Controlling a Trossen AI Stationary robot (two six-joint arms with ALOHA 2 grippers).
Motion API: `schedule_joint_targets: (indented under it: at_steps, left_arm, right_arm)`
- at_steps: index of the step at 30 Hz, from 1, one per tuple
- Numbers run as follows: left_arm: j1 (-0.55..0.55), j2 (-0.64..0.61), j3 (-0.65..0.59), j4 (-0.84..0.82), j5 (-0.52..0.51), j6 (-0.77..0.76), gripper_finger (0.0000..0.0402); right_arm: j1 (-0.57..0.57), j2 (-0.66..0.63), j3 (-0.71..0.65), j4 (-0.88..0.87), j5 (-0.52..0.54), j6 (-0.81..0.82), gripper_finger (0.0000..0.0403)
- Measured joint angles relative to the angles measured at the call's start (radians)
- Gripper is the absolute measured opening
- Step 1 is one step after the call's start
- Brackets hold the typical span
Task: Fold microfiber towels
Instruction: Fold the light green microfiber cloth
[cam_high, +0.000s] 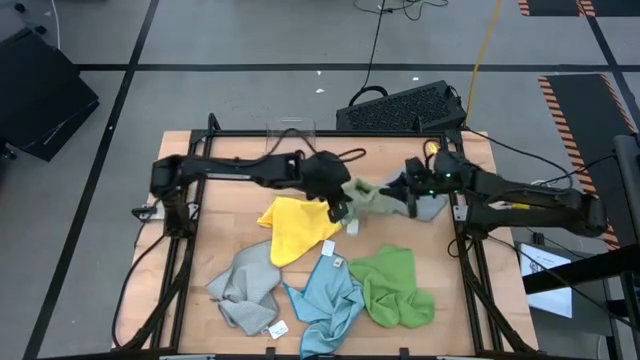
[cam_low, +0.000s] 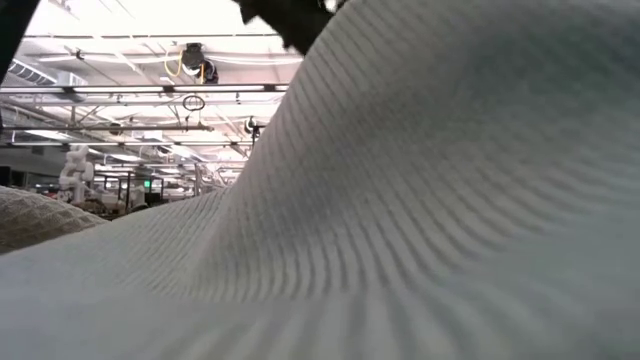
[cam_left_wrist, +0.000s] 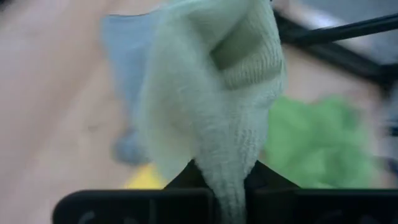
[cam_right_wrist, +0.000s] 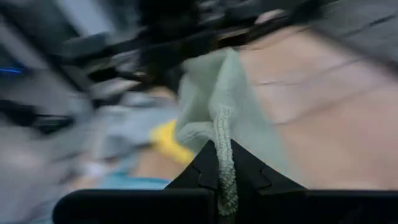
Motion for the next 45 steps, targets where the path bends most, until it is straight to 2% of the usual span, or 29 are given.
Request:
schedule_joint_targets:
  at_steps: [6,9,12,16,20,22,26,33,39,43,45]
  left_arm:
    - [-0.068,-0.080,0.000,0.154,0.317,-0.035,0.0017]
    - [-0.082,-0.072,0.000,0.151,0.315,0.062,0.0008]
    - [-0.054,-0.029,0.000,0.085,0.188,0.144,0.0009]
    - [0.016,0.094,-0.002,0.025,0.012,0.217,0.0022]
    - [0.085,0.230,-0.003,0.059,-0.025,0.233,0.0010]
    - [0.109,0.274,-0.003,0.071,-0.026,0.228,0.0007]
    - [0.131,0.292,-0.003,0.068,-0.046,0.219,0.0021]
    - [0.107,0.190,-0.002,0.069,-0.178,0.211,0.0028]
    - [0.054,0.086,-0.002,0.050,-0.204,0.152,0.0029]
    - [0.001,0.038,-0.002,0.039,-0.211,0.074,0.0028]
    - [-0.025,0.021,-0.002,0.041,-0.184,0.070,0.0019]
  right_arm:
    - [0.024,-0.092,0.073,-0.053,-0.342,0.367,0.0008]
    - [0.024,-0.106,0.073,-0.083,-0.430,0.394,0.0008]
    - [0.010,-0.086,0.048,-0.145,-0.361,0.247,0.0008]
    - [-0.042,0.010,-0.070,-0.160,-0.131,0.081,0.0008]
    - [-0.109,0.136,-0.187,-0.053,0.105,-0.026,0.0008]
    - [-0.138,0.189,-0.214,0.023,0.140,-0.065,0.0008]
    - [-0.163,0.242,-0.208,0.109,0.142,-0.094,0.0008]
    - [-0.163,0.229,-0.164,0.169,0.137,-0.040,0.0008]
    - [-0.157,0.122,-0.129,0.120,-0.071,0.036,0.0008]
    - [-0.154,0.025,-0.091,0.024,-0.088,0.105,0.0008]
    - [-0.151,-0.019,-0.074,0.011,-0.118,0.132,0.0008]
